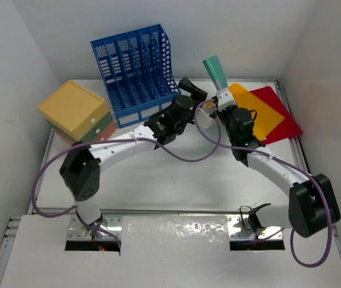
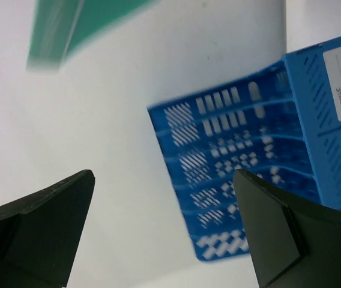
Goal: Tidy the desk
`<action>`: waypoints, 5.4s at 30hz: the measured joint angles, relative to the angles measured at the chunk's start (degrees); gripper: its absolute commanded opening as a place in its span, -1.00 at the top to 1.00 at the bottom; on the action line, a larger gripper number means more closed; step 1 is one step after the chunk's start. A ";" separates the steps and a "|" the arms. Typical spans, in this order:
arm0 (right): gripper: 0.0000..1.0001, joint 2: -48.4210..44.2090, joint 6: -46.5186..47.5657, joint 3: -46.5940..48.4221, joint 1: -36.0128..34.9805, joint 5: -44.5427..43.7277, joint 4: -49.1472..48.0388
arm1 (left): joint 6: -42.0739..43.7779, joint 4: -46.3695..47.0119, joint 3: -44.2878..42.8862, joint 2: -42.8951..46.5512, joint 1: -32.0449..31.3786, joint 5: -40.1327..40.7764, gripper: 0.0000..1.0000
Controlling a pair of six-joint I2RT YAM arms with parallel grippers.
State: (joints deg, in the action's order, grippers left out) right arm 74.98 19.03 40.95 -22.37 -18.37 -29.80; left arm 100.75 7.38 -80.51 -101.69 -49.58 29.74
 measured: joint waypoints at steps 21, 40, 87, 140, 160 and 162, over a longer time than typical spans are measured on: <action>1.00 0.55 -6.27 9.38 2.03 4.13 13.00 | -42.42 -30.05 -2.01 16.26 5.29 1.70 -0.99; 1.00 1.42 -13.35 23.45 1.11 9.73 18.16 | -52.70 -34.77 -5.03 18.32 17.66 -2.58 -0.99; 1.00 50.47 -35.17 77.88 -1.40 20.52 -6.25 | -87.71 -34.07 -4.79 21.16 55.69 -19.04 -0.99; 1.00 58.21 -11.19 82.12 -11.08 16.83 0.11 | -87.08 -29.24 -0.74 17.20 57.96 -23.37 -0.98; 1.00 54.73 -11.63 83.91 -9.68 17.18 -0.70 | -87.06 -29.00 -0.04 17.16 57.96 -24.90 -0.98; 1.00 53.94 -13.31 83.91 -9.16 17.35 -1.75 | -87.01 -29.00 -0.04 17.16 57.96 -24.87 -0.98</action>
State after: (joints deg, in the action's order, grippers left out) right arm 128.92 5.72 124.86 -31.53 -1.02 -31.55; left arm 13.74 -21.63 -80.55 -84.53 8.38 4.86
